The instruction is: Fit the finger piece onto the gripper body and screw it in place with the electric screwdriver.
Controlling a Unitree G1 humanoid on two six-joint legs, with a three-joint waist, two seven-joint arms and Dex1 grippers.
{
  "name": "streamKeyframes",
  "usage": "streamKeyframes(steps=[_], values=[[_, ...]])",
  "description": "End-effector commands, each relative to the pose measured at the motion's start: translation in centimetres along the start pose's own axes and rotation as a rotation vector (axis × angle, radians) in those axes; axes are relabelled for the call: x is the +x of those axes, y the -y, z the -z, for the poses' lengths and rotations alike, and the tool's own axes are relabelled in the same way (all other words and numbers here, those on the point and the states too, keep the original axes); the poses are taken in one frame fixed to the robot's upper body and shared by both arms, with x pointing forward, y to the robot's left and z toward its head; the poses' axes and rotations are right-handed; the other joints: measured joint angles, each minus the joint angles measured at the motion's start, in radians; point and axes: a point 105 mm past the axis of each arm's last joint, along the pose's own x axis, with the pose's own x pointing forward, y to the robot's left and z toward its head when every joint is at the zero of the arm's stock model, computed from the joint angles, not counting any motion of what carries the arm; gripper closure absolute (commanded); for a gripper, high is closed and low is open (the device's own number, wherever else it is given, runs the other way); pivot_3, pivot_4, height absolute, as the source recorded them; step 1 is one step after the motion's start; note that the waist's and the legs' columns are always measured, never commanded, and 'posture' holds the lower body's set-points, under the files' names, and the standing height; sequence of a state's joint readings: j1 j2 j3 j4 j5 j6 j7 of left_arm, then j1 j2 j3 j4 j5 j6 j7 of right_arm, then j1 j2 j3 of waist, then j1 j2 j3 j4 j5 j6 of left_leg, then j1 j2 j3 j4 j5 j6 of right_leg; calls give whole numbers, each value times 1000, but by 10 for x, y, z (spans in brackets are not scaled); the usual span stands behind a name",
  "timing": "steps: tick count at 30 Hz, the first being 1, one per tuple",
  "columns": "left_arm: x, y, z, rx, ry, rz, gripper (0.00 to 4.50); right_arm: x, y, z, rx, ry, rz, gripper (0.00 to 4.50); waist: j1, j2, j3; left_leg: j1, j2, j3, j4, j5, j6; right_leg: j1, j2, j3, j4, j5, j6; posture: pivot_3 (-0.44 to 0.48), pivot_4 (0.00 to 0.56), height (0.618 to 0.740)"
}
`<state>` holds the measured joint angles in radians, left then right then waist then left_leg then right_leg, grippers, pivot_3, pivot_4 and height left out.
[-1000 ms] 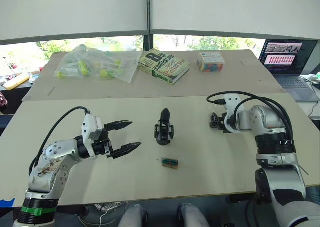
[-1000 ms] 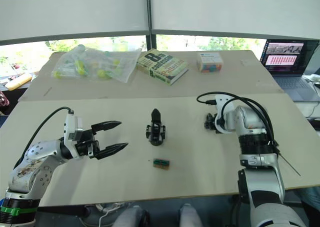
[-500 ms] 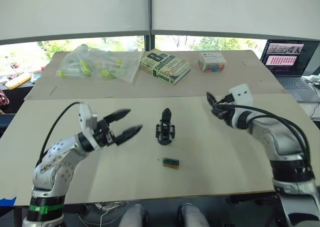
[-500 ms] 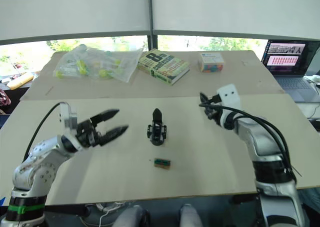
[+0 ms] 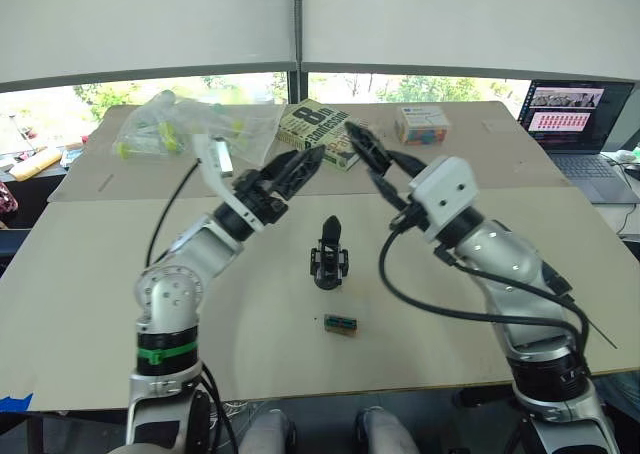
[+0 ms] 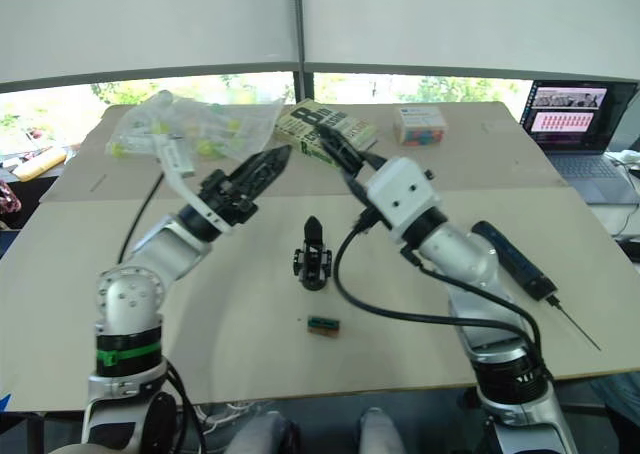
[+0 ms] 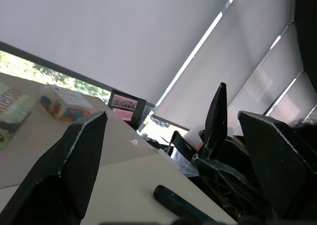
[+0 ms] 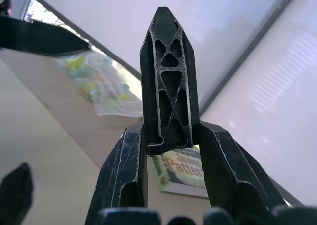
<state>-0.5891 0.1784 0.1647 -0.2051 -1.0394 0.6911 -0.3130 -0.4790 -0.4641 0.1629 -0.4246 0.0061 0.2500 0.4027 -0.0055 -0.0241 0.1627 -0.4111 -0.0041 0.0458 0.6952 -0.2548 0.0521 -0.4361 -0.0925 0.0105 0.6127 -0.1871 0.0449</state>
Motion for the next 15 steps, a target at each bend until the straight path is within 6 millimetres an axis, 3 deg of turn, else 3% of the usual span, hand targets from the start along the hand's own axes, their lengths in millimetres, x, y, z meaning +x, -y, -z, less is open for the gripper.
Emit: streamKeyframes(steps=[1, 6, 7, 9, 15], values=[[8, 11, -9, 37, 36, 39, 0, -1, 2, -17, -61, 65, 6, 3400, 0, 0, 0, 0, 0, 0, 0, 0, 0, 0, 0, 0, 0, 0, 0, 0, 150, 740], [14, 24, -5, 12, 39, 83, 0, -1, -6, -17, -65, 61, -29, 3400, -1, 0, 0, 1, 1, 0, 0, 0, 0, 0, 0, 0, 0, 0, 0, 0, 150, 740], [15, 26, -6, 10, 42, 85, 425, -1, -6, -16, -63, 56, -33, 3400, 0, 0, 0, 0, 0, 0, 0, 0, 0, 0, 0, 0, 0, 0, 0, 0, 150, 740], [17, 31, -8, 7, 52, 91, 866, -1, -8, -15, -59, 49, -44, 3400, 0, 0, 0, 0, 0, 0, 0, 0, 0, 0, 0, 0, 0, 0, 0, 0, 150, 740], [22, 44, -11, 4, 72, 132, 3851, -3, -14, -11, -37, 31, -78, 3400, 0, 0, 0, 0, 0, 0, 0, 0, 0, 0, 0, 0, 0, 0, 0, 0, 150, 740]])
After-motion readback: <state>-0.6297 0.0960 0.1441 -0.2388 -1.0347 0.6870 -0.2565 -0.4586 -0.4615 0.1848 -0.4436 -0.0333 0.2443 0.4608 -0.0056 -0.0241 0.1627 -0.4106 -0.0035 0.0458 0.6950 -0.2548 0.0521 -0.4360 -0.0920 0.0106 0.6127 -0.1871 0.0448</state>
